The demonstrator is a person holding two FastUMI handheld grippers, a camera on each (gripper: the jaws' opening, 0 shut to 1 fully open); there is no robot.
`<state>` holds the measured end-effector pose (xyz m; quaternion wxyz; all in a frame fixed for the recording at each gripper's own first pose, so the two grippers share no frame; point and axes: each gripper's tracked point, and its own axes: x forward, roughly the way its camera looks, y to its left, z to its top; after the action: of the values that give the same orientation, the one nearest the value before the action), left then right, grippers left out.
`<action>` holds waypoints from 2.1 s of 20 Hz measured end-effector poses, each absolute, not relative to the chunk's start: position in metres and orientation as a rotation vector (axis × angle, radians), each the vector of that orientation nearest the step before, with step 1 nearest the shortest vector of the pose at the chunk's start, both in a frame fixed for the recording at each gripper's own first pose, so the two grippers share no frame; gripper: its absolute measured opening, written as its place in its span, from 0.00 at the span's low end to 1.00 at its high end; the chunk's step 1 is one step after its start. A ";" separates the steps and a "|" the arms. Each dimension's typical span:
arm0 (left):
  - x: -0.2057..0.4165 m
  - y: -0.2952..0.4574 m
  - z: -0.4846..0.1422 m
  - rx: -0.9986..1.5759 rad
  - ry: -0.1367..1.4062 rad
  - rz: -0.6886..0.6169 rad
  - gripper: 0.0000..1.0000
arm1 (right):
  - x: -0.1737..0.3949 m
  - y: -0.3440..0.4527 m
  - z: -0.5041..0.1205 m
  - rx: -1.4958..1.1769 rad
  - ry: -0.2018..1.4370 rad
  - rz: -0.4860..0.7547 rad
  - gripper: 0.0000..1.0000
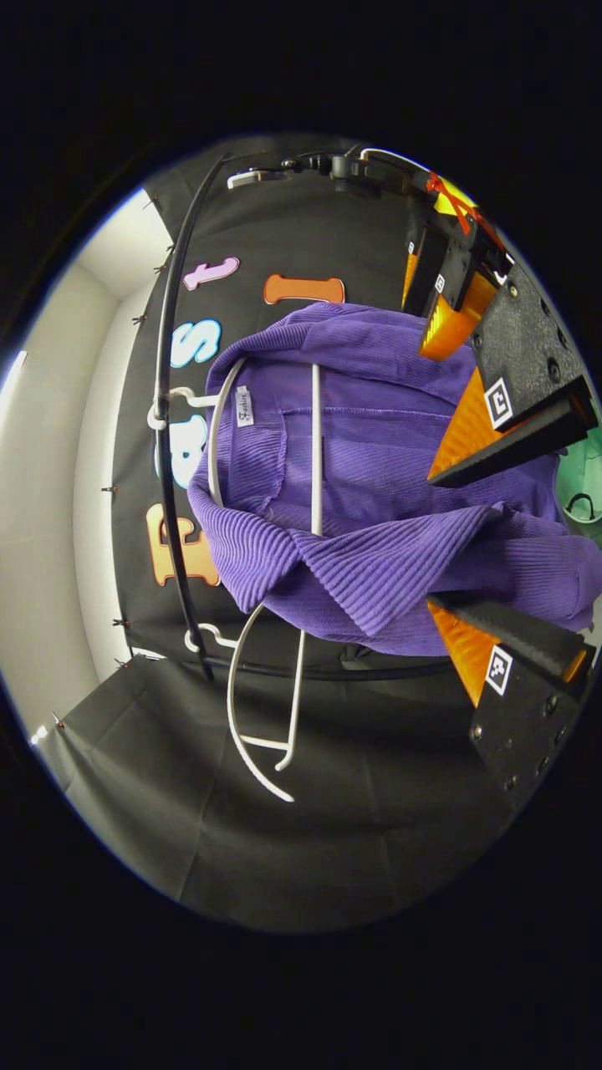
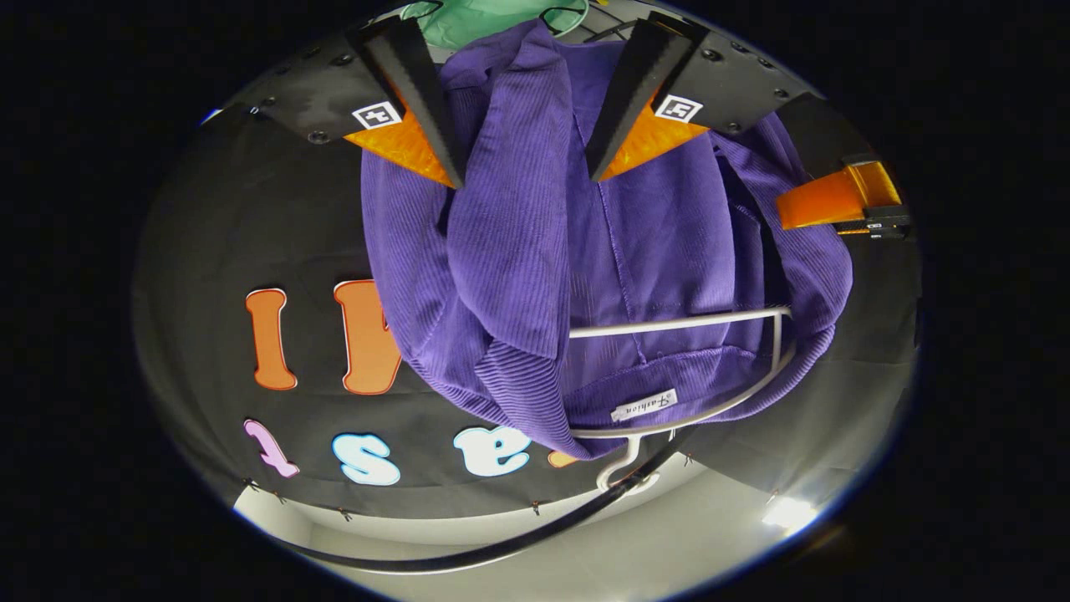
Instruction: Grasp the clothes on the hanger with both hands and then place them into the laundry hamper below.
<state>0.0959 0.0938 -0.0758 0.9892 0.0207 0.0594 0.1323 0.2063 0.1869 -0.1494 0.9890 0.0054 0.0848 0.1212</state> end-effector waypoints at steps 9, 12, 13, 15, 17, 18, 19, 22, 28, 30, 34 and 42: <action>0.113 0.103 -0.087 -0.002 0.123 0.208 0.02 | 0.238 0.182 -0.153 0.099 0.186 0.248 0.29; 0.110 0.111 -0.085 -0.019 0.131 0.195 0.00 | 0.243 0.163 -0.147 0.141 0.190 0.246 0.08; 0.107 0.110 -0.083 -0.016 0.133 0.194 0.00 | 0.243 0.160 -0.146 0.148 0.202 0.257 0.04; 0.103 0.108 -0.077 -0.006 0.128 0.184 0.00 | 0.242 0.153 -0.143 0.165 0.236 0.277 0.08; 0.097 0.106 -0.072 0.010 0.124 0.175 0.00 | 0.238 0.146 -0.138 0.171 0.258 0.291 0.08; 0.095 0.105 -0.068 0.018 0.120 0.172 0.00 | 0.238 0.143 -0.133 0.170 0.259 0.300 0.08; 0.094 0.103 -0.065 0.022 0.118 0.169 0.00 | 0.240 0.139 -0.130 0.169 0.259 0.306 0.08; 0.087 0.101 -0.057 0.036 0.114 0.162 0.00 | 0.236 0.135 -0.123 0.191 0.280 0.339 0.08; 0.065 0.104 -0.022 0.050 0.051 0.158 0.00 | 0.233 0.119 -0.090 0.242 0.271 0.379 0.08; 0.058 0.112 -0.006 0.061 0.020 0.178 0.00 | 0.234 0.114 -0.076 0.285 0.270 0.394 0.08; 0.050 0.134 0.009 0.007 0.009 0.206 0.00 | 0.237 0.092 -0.055 0.374 0.271 0.406 0.08; 0.046 0.189 0.042 0.051 -0.028 0.316 0.00 | 0.259 0.059 -0.039 0.457 0.290 0.416 0.04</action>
<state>0.0464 0.1889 0.0418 0.9871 0.0252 -0.0138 0.1573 0.2594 0.0590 -0.0390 0.9423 0.2242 0.1421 0.2042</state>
